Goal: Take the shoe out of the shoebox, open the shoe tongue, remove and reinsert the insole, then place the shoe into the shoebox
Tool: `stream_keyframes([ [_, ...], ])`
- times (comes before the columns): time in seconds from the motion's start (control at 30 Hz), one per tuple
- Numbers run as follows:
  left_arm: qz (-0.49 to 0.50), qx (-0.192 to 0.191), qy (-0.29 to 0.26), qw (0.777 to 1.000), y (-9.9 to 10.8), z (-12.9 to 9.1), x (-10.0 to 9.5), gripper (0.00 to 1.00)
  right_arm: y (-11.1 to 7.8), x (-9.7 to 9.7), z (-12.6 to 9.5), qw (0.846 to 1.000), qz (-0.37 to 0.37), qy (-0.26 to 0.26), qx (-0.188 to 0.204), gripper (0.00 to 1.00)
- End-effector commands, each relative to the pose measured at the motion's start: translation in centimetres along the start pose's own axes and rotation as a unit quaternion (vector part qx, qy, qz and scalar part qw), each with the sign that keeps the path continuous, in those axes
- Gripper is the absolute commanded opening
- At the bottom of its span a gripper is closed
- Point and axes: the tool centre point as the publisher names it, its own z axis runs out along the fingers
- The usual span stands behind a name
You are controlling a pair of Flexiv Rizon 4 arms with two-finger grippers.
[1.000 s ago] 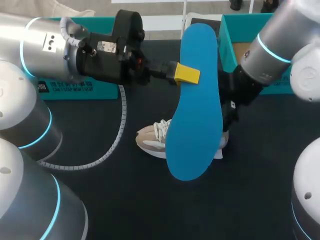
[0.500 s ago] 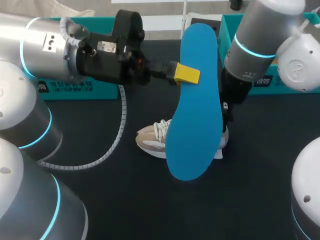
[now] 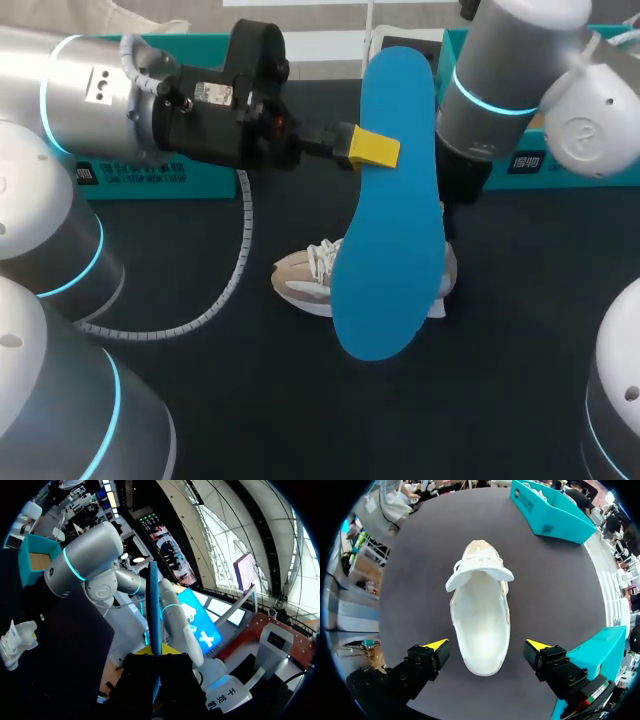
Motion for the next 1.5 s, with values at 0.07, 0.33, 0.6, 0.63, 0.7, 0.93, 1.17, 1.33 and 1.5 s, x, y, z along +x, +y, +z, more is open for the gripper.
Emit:
stream_keyframes([
  [0.07,0.000,0.000,0.001,1.000,-0.1,0.1,-0.1,0.00,2.0,-1.8,3.3,1.000,0.010,-0.001,-0.001,1.00],
  [0.33,0.000,0.000,0.001,1.000,-0.1,0.1,-0.1,0.00,3.0,-3.5,7.2,1.000,0.006,-0.009,0.002,0.83],
  [0.6,0.000,0.000,0.001,1.000,-0.1,0.1,-0.1,0.00,2.6,-3.7,9.8,1.000,0.006,0.001,0.013,0.58],
  [0.63,0.000,0.000,0.001,1.000,-0.1,0.1,-0.1,0.00,2.7,-3.7,10.0,1.000,0.006,0.001,0.013,0.62],
  [0.7,0.000,0.000,0.001,1.000,-0.1,0.1,-0.1,0.00,2.8,-3.6,10.6,1.000,0.006,0.005,0.010,0.68],
  [0.93,0.000,0.000,0.001,1.000,-0.1,0.1,-0.1,0.00,2.3,-3.2,11.8,0.999,0.018,0.025,0.019,0.27],
  [1.17,0.000,0.000,0.001,1.000,-0.1,0.1,-0.1,0.00,1.3,-2.2,10.8,0.997,0.068,0.028,0.018,0.00],
  [1.33,0.000,0.000,0.001,1.000,-0.1,0.1,-0.1,0.00,1.3,-1.6,8.3,0.990,0.135,0.044,0.024,0.00],
  [1.5,0.000,0.000,0.001,1.000,-0.1,0.1,-0.1,0.00,1.8,-0.6,6.0,0.956,0.282,0.079,0.006,0.00],
])
